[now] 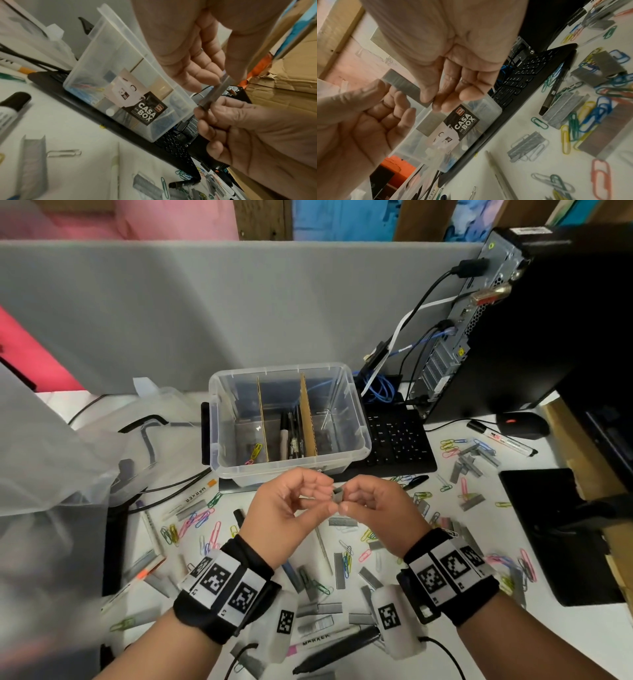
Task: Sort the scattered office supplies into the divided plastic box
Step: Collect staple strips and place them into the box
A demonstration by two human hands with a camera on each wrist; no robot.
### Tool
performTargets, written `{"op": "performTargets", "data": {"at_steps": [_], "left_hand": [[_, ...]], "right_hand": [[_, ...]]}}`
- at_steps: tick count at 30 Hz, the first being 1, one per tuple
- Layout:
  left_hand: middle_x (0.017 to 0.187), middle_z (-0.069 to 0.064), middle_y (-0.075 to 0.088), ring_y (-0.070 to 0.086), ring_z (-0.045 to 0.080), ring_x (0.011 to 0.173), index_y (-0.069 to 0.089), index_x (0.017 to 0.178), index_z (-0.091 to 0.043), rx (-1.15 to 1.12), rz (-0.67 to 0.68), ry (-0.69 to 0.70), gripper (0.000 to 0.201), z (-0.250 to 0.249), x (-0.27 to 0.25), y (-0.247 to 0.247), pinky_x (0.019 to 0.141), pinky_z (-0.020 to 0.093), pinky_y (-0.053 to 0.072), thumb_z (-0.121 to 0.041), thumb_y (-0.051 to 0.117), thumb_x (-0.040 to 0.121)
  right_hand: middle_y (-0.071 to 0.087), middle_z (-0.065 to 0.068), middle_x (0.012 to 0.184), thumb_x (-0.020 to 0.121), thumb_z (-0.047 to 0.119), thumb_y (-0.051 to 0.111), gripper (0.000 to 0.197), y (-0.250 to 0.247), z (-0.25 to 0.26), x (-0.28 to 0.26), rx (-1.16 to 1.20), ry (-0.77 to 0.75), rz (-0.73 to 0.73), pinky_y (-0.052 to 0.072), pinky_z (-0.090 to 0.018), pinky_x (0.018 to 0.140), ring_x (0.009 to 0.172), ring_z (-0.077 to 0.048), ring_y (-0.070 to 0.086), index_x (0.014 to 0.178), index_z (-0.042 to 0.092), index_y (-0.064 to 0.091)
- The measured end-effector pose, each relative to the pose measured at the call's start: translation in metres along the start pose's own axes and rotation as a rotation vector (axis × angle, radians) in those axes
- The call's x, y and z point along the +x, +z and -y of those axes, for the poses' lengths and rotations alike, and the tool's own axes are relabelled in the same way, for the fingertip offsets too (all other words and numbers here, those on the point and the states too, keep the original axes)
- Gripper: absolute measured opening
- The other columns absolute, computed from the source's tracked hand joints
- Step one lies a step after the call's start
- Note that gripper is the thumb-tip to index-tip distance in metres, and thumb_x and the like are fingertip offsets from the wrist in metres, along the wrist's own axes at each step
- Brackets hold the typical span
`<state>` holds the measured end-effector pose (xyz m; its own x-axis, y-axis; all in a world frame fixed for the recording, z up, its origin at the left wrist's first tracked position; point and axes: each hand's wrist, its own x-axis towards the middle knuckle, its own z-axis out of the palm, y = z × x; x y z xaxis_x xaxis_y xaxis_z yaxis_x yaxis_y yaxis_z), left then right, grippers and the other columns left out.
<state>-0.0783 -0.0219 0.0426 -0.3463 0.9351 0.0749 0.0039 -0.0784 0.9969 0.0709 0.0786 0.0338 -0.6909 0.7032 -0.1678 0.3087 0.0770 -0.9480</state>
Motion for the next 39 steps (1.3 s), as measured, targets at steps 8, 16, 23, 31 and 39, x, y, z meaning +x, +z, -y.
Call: {"op": "performTargets", "data": {"at_steps": [8, 16, 23, 31, 39], "left_hand": [[0.083, 0.003, 0.067, 0.063, 0.014, 0.080, 0.068, 0.088, -0.027, 0.202, 0.016, 0.101, 0.014, 0.000, 0.002, 0.001, 0.076, 0.028, 0.054, -0.033, 0.072, 0.076], [0.076, 0.001, 0.063, 0.058, 0.014, 0.070, 0.065, 0.091, -0.019, 0.155, -0.109, 0.001, 0.017, 0.000, 0.010, -0.003, 0.070, 0.029, 0.050, -0.012, 0.073, 0.078], [0.073, 0.014, 0.068, 0.064, 0.042, 0.074, 0.055, 0.101, -0.006, 0.119, -0.112, -0.103, 0.033, -0.004, 0.017, -0.011, 0.076, 0.045, 0.053, -0.005, 0.076, 0.076], [0.080, 0.011, 0.073, 0.065, 0.016, 0.067, 0.065, 0.088, -0.003, 0.029, -0.133, -0.444, 0.027, -0.007, 0.014, -0.025, 0.059, 0.026, 0.047, -0.029, 0.060, 0.089], [0.076, 0.011, 0.069, 0.063, 0.020, 0.067, 0.065, 0.092, -0.006, -0.188, -0.332, -0.679, 0.047, -0.002, 0.018, -0.049, 0.056, 0.029, 0.048, -0.050, 0.049, 0.092]], "right_hand": [[0.068, -0.003, 0.074, 0.082, 0.006, 0.069, 0.018, 0.004, 0.004, 0.001, 0.008, -0.051, 0.011, 0.051, -0.021, 0.065, 0.072, -0.015, 0.062, 0.078, 0.023, 0.066], [0.060, 0.013, 0.092, 0.077, 0.016, 0.073, 0.056, 0.011, 0.016, 0.000, -0.280, -0.157, 0.002, 0.041, -0.011, 0.067, 0.077, -0.004, 0.059, 0.124, 0.032, 0.047], [0.043, 0.026, 0.092, 0.072, 0.038, 0.070, 0.053, 0.020, 0.027, 0.001, -0.587, -0.334, -0.019, 0.042, -0.024, 0.066, 0.073, -0.001, 0.042, 0.120, 0.029, 0.049], [0.053, 0.015, 0.092, 0.068, 0.037, 0.077, 0.046, -0.010, 0.038, 0.020, -0.544, -0.260, -0.287, 0.046, -0.024, 0.076, 0.084, -0.006, 0.051, 0.107, 0.024, 0.057], [0.050, 0.012, 0.122, 0.075, 0.052, 0.067, 0.056, -0.035, 0.047, 0.035, -0.998, -0.191, 0.016, 0.019, -0.027, 0.096, 0.124, -0.009, 0.031, 0.123, 0.030, 0.050]]}}
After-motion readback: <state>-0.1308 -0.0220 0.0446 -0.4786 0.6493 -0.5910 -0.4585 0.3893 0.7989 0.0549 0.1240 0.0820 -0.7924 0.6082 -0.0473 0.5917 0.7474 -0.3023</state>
